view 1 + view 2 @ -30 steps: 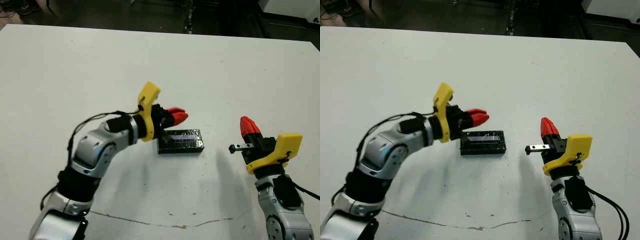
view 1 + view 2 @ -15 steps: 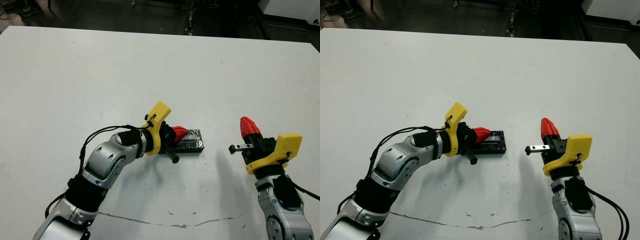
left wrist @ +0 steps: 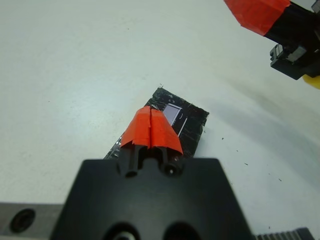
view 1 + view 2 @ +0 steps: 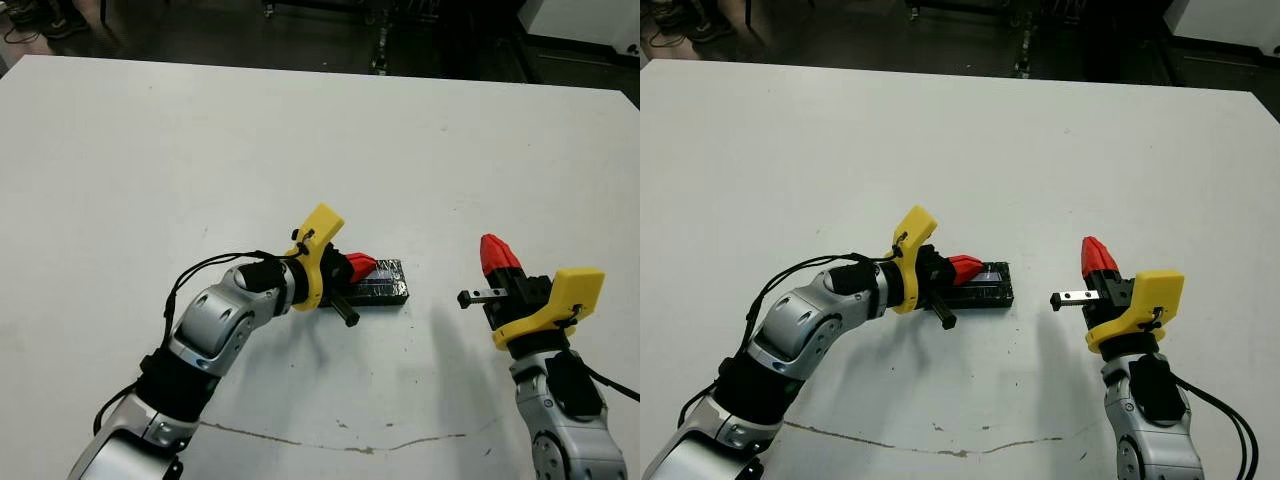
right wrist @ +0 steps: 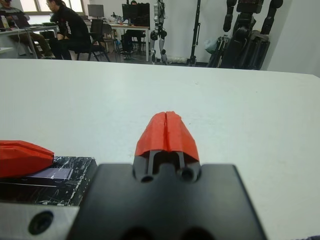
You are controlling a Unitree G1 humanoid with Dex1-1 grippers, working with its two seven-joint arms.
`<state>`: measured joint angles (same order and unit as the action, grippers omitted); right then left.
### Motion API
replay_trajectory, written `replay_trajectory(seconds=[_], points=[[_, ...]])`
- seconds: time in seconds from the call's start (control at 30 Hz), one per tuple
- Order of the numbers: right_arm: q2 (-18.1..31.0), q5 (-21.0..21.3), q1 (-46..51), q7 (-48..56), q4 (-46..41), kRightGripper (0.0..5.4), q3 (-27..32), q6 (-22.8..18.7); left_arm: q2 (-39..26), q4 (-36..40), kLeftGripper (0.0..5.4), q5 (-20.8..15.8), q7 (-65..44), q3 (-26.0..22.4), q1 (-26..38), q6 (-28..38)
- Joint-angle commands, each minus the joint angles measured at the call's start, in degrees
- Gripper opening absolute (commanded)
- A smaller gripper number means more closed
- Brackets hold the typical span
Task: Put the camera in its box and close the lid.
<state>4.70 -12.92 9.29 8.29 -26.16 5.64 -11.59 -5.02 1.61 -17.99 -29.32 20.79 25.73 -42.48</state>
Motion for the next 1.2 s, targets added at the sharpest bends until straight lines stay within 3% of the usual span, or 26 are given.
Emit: replay_trajectory(seconds=[0.03,0.13,0.23,0.43,0.67,0.87,1.2], points=[[0.3,-0.1,0.5,0.0,0.1,0.00,0.1,0.1,-1.5,0.9,0.01,-0.5,0.0,0.4,-3.6,-5.5],[0.2,-0.6,0.6,-0.1,-0.1,0.00,0.3,-0.5,-2.3,7.7,0.01,-2.9,-0.2,-3.3,-5.2,-5.1],[0.2,-0.7,0.6,-0.1,0.0,0.00,0.3,-0.4,-4.2,14.0,0.01,-4.5,-2.1,-7.5,-6.1,0.3],[0.2,-0.9,0.4,-0.1,-0.3,0.00,0.2,-0.6,-5.2,21.8,0.01,-9.9,0.3,-19.8,-4.9,3.9],[0.5,-0.8,-1.3,-0.4,-0.3,0.00,0.8,-0.2,-7.3,22.0,0.01,-7.3,3.4,-25.9,-6.2,14.5],[-0.3,-0.5,-4.6,-3.1,-1.0,0.00,2.1,-0.4,-6.1,16.1,0.01,1.4,9.1,-27.3,-11.0,30.0],[-0.9,0.5,-9.7,-5.0,1.6,0.00,2.7,3.0,0.3,6.1,0.01,1.5,13.7,-29.9,-21.4,44.0]])
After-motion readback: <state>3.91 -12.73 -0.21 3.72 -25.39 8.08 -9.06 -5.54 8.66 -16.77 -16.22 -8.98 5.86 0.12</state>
